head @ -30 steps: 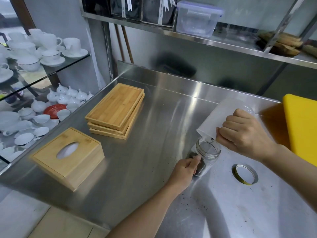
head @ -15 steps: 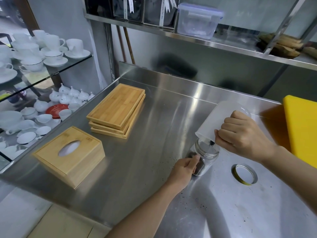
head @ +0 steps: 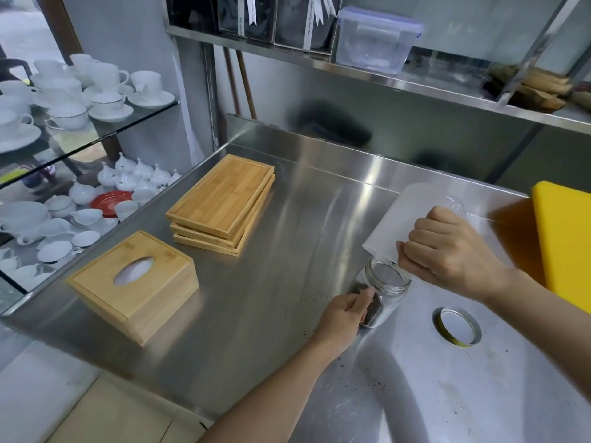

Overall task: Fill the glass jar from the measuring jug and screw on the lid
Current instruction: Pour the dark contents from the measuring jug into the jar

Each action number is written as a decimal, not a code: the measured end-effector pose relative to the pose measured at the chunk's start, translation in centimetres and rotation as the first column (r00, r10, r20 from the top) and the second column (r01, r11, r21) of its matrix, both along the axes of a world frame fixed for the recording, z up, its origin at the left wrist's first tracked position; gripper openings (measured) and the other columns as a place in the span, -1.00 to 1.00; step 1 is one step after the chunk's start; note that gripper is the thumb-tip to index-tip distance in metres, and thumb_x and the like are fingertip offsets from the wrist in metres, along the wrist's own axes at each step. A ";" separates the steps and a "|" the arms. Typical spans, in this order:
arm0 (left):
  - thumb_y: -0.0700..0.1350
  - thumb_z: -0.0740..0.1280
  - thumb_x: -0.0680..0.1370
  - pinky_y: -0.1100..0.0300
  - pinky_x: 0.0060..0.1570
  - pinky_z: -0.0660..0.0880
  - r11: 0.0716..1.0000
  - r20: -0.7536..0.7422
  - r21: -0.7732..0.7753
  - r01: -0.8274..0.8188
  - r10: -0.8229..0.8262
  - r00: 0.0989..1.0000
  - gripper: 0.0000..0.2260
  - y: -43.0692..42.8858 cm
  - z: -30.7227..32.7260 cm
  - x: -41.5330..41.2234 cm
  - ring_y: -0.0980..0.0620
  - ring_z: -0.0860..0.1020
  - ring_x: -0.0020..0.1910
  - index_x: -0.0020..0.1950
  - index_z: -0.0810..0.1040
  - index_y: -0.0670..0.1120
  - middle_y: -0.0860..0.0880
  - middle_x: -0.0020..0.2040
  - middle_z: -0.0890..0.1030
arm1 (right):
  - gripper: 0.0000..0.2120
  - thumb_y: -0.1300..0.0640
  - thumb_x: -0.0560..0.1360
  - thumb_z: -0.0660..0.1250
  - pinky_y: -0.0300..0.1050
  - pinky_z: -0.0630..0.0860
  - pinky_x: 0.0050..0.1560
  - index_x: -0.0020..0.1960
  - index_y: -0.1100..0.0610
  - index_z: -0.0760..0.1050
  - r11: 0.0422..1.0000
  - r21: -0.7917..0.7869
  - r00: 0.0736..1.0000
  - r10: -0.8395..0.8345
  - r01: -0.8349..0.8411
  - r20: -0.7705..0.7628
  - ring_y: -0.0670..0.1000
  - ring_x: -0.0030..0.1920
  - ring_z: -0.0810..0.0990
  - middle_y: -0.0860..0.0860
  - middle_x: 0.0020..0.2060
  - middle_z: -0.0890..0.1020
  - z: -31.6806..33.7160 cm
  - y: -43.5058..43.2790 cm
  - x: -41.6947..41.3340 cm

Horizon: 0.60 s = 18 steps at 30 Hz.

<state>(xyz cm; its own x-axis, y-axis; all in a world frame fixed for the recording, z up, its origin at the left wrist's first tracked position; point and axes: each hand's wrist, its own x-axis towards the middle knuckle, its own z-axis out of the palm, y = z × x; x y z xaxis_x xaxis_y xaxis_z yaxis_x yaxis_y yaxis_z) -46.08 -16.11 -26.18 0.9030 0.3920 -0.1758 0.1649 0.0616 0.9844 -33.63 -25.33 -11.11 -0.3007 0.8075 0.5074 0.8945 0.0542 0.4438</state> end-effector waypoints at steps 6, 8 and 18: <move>0.19 0.20 0.54 0.22 -0.40 0.14 0.999 -0.015 0.007 -0.034 0.034 0.999 -0.52 0.0 -0.4 0.3 0.16 0.20 -0.54 -0.51 0.23 0.01 0.11 -0.61 0.26 | -0.59 0.24 0.53 0.22 -0.04 0.44 -0.44 -0.48 0.27 0.47 1.000 -0.003 1.000 0.007 -0.007 0.002 0.12 -0.55 0.40 0.14 -0.57 0.44 -0.3 0.0 0.0; 0.19 0.19 0.53 0.21 -0.39 0.14 0.999 -0.015 0.011 -0.033 0.033 0.999 -0.53 0.0 -0.4 0.2 0.14 0.19 -0.52 -0.50 0.22 0.01 0.11 -0.59 0.25 | -0.60 0.24 0.53 0.22 -0.04 0.44 -0.44 -0.47 0.27 0.48 1.000 -0.009 1.000 0.017 -0.017 0.002 0.12 -0.55 0.40 0.14 -0.57 0.44 -0.2 -0.1 0.0; 0.19 0.18 0.54 0.22 -0.40 0.13 1.000 0.000 0.020 -0.011 0.011 1.000 -0.52 0.1 -0.4 0.1 0.14 0.19 -0.52 -0.51 0.20 0.01 0.10 -0.58 0.23 | -0.62 0.26 0.54 0.22 -0.05 0.35 -0.34 -0.44 0.26 0.49 1.000 -0.002 0.998 0.013 -0.013 0.062 0.11 -0.53 0.41 0.12 -0.54 0.45 -0.4 -0.5 -0.2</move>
